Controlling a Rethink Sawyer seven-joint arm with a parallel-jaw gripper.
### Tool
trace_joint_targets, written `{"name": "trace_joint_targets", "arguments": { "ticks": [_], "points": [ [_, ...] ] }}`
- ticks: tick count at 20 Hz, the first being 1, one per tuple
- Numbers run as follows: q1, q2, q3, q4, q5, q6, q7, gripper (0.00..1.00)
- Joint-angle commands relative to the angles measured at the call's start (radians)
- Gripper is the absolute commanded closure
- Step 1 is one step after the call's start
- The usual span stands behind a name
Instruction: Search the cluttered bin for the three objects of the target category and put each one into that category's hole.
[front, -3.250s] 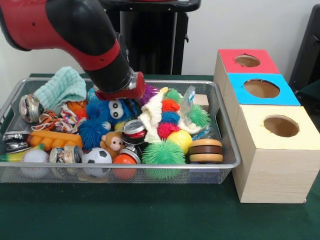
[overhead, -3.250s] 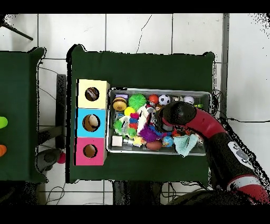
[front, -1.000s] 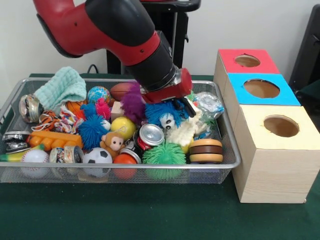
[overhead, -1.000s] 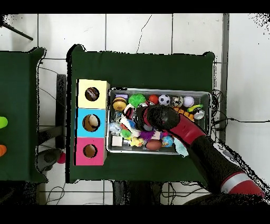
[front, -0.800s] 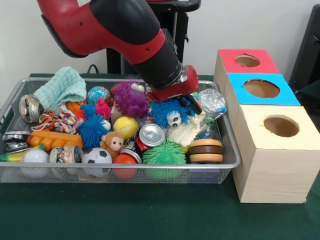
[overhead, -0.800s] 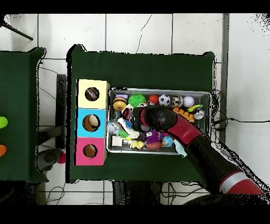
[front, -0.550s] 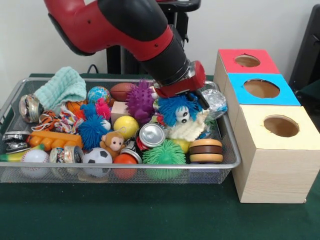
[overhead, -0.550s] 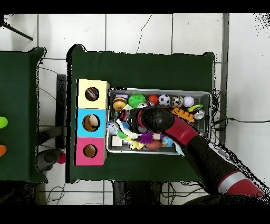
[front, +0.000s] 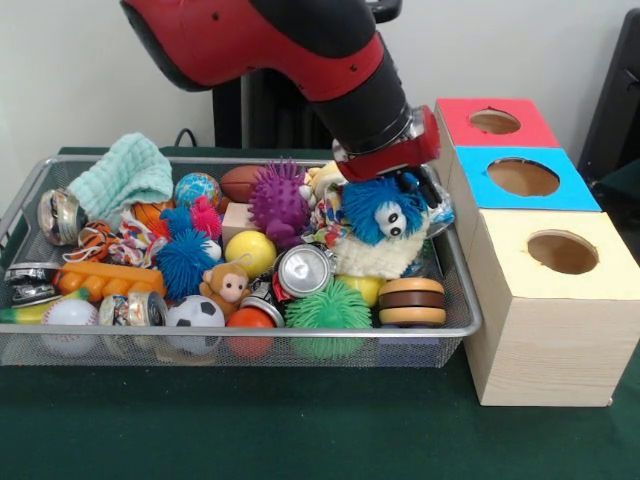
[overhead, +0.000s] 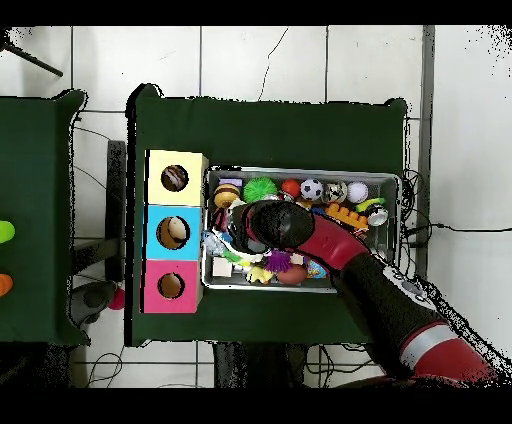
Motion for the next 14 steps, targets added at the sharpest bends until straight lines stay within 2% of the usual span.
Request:
{"name": "trace_joint_targets", "arguments": {
  "ticks": [1, 7, 11, 12, 14],
  "points": [
    [0.06, -0.033, -0.109, -0.08, -0.054, 0.06, 0.11, 1.0],
    [0.075, -0.04, -0.126, -0.104, -0.079, 0.054, 0.062, 1.0],
    [0.091, -0.043, -0.143, -0.154, -0.161, 0.059, -0.015, 1.0],
    [0.096, -0.044, -0.147, -0.168, -0.182, 0.069, -0.034, 0.0],
    [0.101, -0.045, -0.153, -0.191, -0.221, 0.075, -0.057, 0.0]
  ]
}}
